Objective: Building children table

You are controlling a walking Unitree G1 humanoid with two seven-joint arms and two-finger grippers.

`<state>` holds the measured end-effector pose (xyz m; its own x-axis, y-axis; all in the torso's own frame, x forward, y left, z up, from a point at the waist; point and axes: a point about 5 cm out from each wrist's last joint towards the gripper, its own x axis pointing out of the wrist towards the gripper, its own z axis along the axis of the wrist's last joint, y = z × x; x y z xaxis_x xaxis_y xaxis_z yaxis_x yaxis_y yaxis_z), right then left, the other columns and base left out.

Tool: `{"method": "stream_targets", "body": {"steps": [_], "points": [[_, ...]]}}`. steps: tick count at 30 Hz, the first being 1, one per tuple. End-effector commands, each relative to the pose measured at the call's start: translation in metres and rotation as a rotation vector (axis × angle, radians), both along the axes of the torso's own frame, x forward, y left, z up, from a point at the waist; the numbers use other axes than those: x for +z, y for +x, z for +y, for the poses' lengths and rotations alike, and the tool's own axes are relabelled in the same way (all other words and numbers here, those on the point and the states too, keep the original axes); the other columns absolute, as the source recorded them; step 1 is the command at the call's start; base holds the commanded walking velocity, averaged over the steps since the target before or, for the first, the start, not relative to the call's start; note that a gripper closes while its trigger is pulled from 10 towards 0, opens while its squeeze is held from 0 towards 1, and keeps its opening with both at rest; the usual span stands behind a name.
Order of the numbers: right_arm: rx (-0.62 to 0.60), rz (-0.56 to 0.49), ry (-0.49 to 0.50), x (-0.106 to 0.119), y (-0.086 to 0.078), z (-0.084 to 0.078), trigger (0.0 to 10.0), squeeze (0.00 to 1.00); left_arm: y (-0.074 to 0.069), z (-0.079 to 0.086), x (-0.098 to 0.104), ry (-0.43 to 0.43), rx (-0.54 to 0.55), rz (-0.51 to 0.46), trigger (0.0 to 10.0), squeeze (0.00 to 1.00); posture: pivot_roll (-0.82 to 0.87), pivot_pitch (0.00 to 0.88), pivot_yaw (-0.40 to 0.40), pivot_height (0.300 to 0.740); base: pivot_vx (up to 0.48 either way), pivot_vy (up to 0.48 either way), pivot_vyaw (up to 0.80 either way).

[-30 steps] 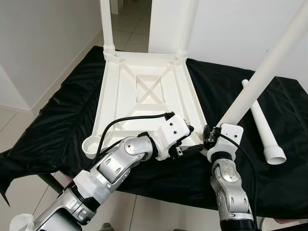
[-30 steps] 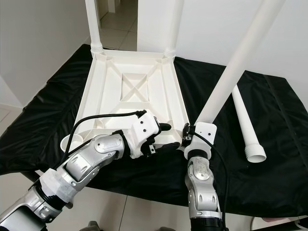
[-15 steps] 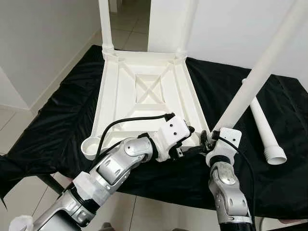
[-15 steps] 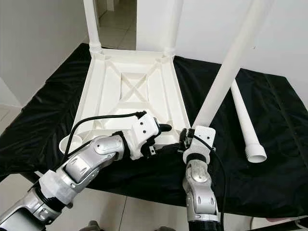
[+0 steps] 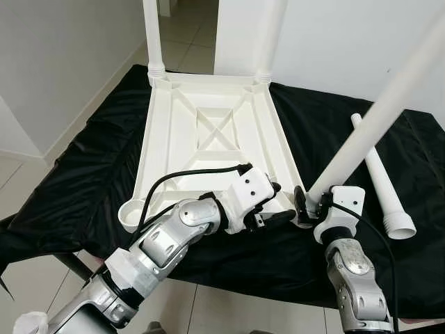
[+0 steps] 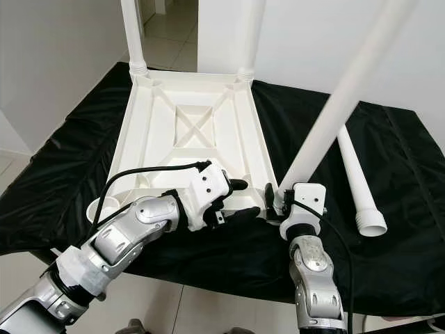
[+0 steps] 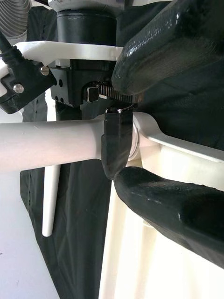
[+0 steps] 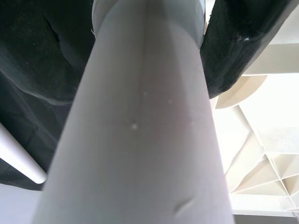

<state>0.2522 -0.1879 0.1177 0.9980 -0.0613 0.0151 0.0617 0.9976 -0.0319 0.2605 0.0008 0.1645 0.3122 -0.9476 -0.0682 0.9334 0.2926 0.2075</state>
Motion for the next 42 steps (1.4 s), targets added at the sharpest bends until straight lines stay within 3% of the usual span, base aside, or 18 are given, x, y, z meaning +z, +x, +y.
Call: {"method": "stream_targets", "body": {"steps": [1, 5, 6, 8, 11, 18, 19, 20, 21, 22, 23, 34, 35, 36, 42], "points": [[-0.012, 0.003, 0.009, -0.002, -0.001, -0.004, 10.0, 0.0, -0.009, -0.003, -0.002, 0.038, -0.154, 0.015, 10.0, 0.0, 0.0, 0.0, -0.045, 0.74, 0.0, 0.0, 0.0], [0.033, 0.003, -0.01, -0.002, -0.001, -0.006, 10.0, 0.0, -0.009, -0.003, -0.002, 0.038, -0.154, 0.015, 10.0, 0.0, 0.0, 0.0, -0.045, 0.74, 0.0, 0.0, 0.0], [0.306, -0.004, -0.101, 0.0, 0.013, -0.007, 10.0, 0.0, -0.008, -0.004, 0.001, 0.032, -0.157, 0.01, 10.0, 0.0, 0.0, 0.0, -0.029, 0.74, 0.0, 0.0, 0.0], [0.306, -0.004, -0.101, 0.0, 0.013, -0.007, 10.0, 0.0, -0.008, -0.004, 0.001, 0.032, -0.157, 0.01, 10.0, 0.0, 0.0, 0.0, -0.029, 0.74, 0.0, 0.0, 0.0], [0.448, 0.012, -0.163, -0.001, 0.02, -0.008, 10.0, 0.0, -0.006, -0.005, 0.003, 0.03, -0.154, 0.006, 10.0, 0.0, 0.01, 0.0, -0.03, 0.74, 0.0, 0.0, 0.0], [0.552, 0.036, -0.224, -0.003, 0.027, -0.009, 10.0, 0.0, -0.005, -0.005, 0.004, 0.029, -0.148, 0.001, 10.0, 0.0, 0.02, 0.0, -0.029, 0.74, 0.0, 0.0, 0.0], [0.564, 0.043, -0.23, -0.003, 0.027, -0.01, 4.7, 0.0, -0.005, -0.004, 0.004, 0.029, -0.147, 0.001, 10.0, 0.0, 0.02, 0.0, -0.029, 0.74, 0.0, 0.0, 0.0], [0.573, 0.051, -0.233, -0.005, 0.027, -0.01, 3.2, 0.0, -0.005, -0.005, 0.005, 0.028, -0.147, 0.001, 10.0, 0.0, 0.02, 0.0, -0.03, 0.74, 0.0, 0.0, 0.0], [0.573, 0.051, -0.233, -0.005, 0.027, -0.01, 3.2, 0.0, -0.005, -0.005, 0.005, 0.028, -0.147, 0.001, 10.0, 0.0, 0.02, 0.0, -0.03, 0.74, 0.0, 0.0, 0.0], [0.589, 0.056, -0.233, -0.006, 0.027, -0.012, 0.9, 0.0, -0.004, -0.005, 0.005, 0.028, -0.147, 0.001, 10.0, 0.0, 0.02, 0.0, -0.03, 0.74, 0.0, 0.0, 0.0], [0.599, 0.062, -0.228, -0.008, 0.027, -0.014, 0.0, 0.0, -0.004, -0.005, 0.005, 0.027, -0.147, 0.001, 10.0, 0.0, 0.02, 0.0, -0.03, 0.74, 0.0, 0.0, 0.0], [0.612, 0.092, -0.191, -0.02, 0.021, -0.02, 0.0, 0.0, -0.008, -0.006, 0.002, 0.037, -0.164, 0.009, 10.0, 0.0, 0.01, 0.0, -0.025, 0.74, 0.0, 0.0, 0.0], [0.594, 0.098, -0.171, -0.022, 0.02, -0.02, 8.7, 0.0, -0.008, -0.006, 0.001, 0.038, -0.167, 0.01, 10.0, 0.0, 0.01, 0.0, -0.025, 0.74, 0.0, 0.0, 0.0], [0.578, 0.099, -0.152, -0.023, 0.019, -0.02, 10.0, 0.0, -0.009, -0.006, 0.001, 0.039, -0.168, 0.01, 10.0, 0.0, 0.01, 0.0, -0.026, 0.74, 0.0, 0.0, 0.0], [0.486, 0.102, -0.074, -0.025, 0.019, -0.016, 10.0, 0.0, -0.009, -0.006, 0.001, 0.04, -0.169, 0.011, 10.0, 0.0, 0.01, 0.0, -0.03, 0.74, 0.0, 0.0, 0.0]]}}
